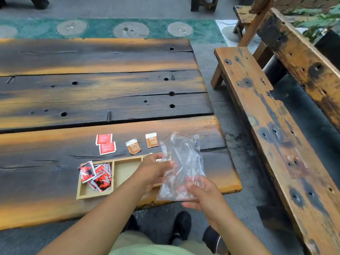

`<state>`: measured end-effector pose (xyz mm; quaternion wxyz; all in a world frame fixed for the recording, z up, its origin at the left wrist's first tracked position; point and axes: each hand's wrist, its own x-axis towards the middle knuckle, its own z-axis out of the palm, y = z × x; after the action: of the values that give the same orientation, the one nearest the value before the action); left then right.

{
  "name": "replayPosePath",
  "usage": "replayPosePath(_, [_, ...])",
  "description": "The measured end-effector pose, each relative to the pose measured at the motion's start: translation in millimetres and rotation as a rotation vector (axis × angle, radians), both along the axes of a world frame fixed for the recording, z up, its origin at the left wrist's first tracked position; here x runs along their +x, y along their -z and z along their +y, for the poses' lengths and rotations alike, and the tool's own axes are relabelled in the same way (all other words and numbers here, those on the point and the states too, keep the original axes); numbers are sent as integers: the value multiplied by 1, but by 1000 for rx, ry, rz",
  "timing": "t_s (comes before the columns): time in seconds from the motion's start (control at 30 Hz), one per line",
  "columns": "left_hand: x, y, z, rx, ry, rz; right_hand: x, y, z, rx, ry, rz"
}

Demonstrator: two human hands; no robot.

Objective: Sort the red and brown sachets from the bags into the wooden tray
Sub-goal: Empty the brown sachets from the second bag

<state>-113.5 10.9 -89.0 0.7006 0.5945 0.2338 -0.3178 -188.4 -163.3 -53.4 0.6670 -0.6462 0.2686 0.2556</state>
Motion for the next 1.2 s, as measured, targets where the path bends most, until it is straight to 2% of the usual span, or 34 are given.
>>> replayPosePath(0.23, [6,-5,-45,88,35,-143,31,34,-56,-55,-1,-75])
replayPosePath(0.4, [15,6,-69,164,11,-140,70,57,-86,-235,-12,-184])
replayPosePath(0.6, [31,28,-83,541,65,-196,100,87,-112,-284,-79,-180])
replayPosePath(0.73, [40,47,-94,692,154,-266,119,106,-118,-342,-140,-169])
replayPosePath(0.87, [52,57,-106,1023,425,-378,136,125,-122,-438,-214,-156])
replayPosePath(0.97, [55,61,-111,1170,554,-446,142,136,-123,-525,-301,-124])
replayPosePath(1.07, [54,65,-110,1167,590,-562,142,137,-130,-686,-459,-165])
replayPosePath(1.2, [54,83,-111,1125,1029,-834,131,136,-145,-998,-679,-483])
